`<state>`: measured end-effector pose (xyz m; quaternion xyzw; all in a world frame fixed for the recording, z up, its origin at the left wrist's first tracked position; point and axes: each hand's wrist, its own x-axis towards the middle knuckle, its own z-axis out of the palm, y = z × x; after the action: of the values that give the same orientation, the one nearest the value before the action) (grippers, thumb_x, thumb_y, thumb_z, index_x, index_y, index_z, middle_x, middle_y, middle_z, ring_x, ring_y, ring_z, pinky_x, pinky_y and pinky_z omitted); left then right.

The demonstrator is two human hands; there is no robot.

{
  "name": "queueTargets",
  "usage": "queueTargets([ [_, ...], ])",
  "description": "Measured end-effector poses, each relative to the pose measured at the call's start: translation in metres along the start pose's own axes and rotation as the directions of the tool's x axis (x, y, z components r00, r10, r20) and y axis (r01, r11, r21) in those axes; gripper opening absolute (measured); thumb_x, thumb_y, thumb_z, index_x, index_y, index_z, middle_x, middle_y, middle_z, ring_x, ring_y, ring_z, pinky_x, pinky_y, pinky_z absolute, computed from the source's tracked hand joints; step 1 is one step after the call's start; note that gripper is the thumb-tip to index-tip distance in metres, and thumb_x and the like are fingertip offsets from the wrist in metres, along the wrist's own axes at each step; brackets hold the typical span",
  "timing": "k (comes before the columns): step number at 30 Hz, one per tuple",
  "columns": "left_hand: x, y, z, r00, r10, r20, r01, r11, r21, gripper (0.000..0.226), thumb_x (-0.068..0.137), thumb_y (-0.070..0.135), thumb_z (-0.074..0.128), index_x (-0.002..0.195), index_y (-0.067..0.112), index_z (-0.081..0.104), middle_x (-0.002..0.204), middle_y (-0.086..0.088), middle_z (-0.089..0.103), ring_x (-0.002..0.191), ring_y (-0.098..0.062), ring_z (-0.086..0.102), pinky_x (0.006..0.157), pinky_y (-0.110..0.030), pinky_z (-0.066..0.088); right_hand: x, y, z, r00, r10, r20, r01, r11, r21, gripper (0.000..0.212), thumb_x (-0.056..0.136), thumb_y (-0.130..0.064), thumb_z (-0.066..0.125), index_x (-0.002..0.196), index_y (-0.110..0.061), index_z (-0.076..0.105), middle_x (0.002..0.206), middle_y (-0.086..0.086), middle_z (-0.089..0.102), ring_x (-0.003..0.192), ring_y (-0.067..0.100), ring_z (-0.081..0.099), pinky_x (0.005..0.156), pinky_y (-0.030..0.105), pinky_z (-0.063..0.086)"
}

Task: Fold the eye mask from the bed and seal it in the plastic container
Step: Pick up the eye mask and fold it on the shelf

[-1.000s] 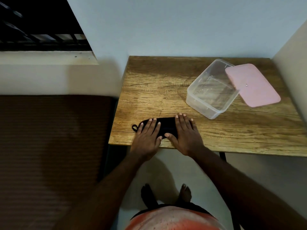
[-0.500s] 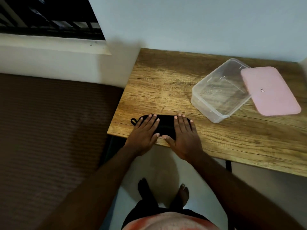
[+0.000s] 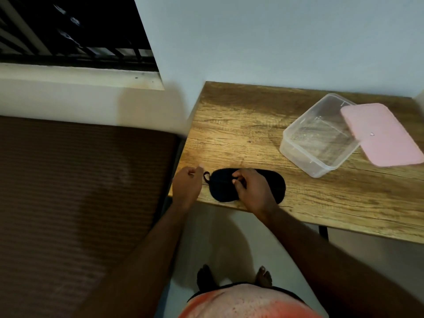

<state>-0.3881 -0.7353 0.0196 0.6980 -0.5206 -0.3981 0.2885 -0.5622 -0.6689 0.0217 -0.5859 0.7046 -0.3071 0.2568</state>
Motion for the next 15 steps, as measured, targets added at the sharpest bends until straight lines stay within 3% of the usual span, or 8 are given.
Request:
queueTargets([
  [4, 0.009, -0.004, -0.002, 0.954, 0.031, 0.298, -0.015, 0.998, -0.055, 0.035, 0.088, 0.045, 0.065, 0.084, 0.01, 0.066, 0.07, -0.011, 0.069, 0.052, -0.022, 0.065, 0.047, -0.029, 0.052, 0.005, -0.014, 0.019, 0.999, 0.007, 0.032, -0.005, 0.999, -0.046, 0.023, 0.094, -0.014, 0.062, 0.116, -0.009, 0.066, 0.114, 0.007, 0.066, 0.1, 0.02, 0.062, 0.085, 0.027, 0.048],
  [8, 0.016, -0.013, -0.009, 0.911, 0.085, 0.403, -0.032, 0.99, -0.135, 0.018, 0.092, 0.024, 0.065, 0.092, 0.006, 0.066, 0.077, -0.016, 0.069, 0.054, -0.019, 0.064, 0.05, -0.026, 0.053, 0.01, -0.024, 0.033, 0.999, 0.016, 0.036, -0.012, 0.995, -0.096, 0.029, 0.094, -0.016, 0.061, 0.121, -0.008, 0.066, 0.118, 0.01, 0.064, 0.105, 0.024, 0.062, 0.092, 0.034, 0.049],
  [15, 0.019, -0.023, -0.02, 0.862, 0.103, 0.496, 0.05, 0.957, -0.285, 0.012, 0.095, 0.008, 0.059, 0.1, -0.002, 0.063, 0.082, -0.016, 0.069, 0.058, -0.016, 0.068, 0.058, -0.024, 0.057, 0.003, -0.03, 0.047, 0.998, 0.039, -0.04, -0.043, 0.994, -0.101, 0.024, 0.094, -0.022, 0.063, 0.115, -0.016, 0.073, 0.106, 0.004, 0.064, 0.093, 0.02, 0.063, 0.081, 0.034, 0.05],
])
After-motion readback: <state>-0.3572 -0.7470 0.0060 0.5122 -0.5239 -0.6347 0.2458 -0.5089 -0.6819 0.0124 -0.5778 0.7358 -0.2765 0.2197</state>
